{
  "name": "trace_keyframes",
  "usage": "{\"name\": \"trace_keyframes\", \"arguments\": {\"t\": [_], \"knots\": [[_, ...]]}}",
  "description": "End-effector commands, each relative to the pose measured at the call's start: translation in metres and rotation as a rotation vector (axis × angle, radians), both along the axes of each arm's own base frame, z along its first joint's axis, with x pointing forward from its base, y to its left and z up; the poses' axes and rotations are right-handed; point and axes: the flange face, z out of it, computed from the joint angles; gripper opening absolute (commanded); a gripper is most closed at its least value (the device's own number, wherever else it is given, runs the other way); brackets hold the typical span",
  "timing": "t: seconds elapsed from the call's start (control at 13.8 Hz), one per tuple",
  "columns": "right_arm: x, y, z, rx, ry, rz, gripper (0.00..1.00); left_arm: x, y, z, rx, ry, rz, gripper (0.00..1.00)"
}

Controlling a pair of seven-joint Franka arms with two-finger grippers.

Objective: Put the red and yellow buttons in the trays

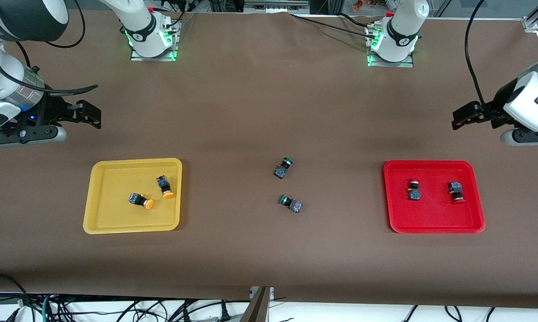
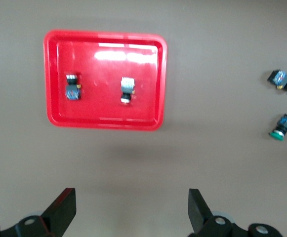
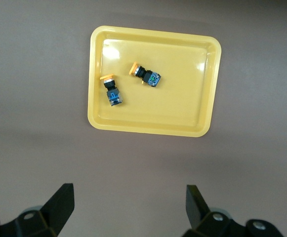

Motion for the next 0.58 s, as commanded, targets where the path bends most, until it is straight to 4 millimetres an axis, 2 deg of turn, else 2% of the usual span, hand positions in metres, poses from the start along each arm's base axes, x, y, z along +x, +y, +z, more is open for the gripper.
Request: {"name": "trace_keyframes", "arguments": {"t": [0.0,0.22,0.51], "knots": [[0.002,0.003,0.007,0.012,-0.009,-0.005,0.99,-0.021,0.005,-0.007,-0.006,0.008,0.008,1.0],[0.002,0.005,0.007,0.014,-0.011,-0.002,1.0,-0.011,0.017,-0.02,-0.005,0.03,0.026,1.0],[0.002,0.005,0.008,0.014,-0.015,-0.002,0.99,-0.003,0.018,-0.016,-0.009,0.018,0.034,1.0]]}}
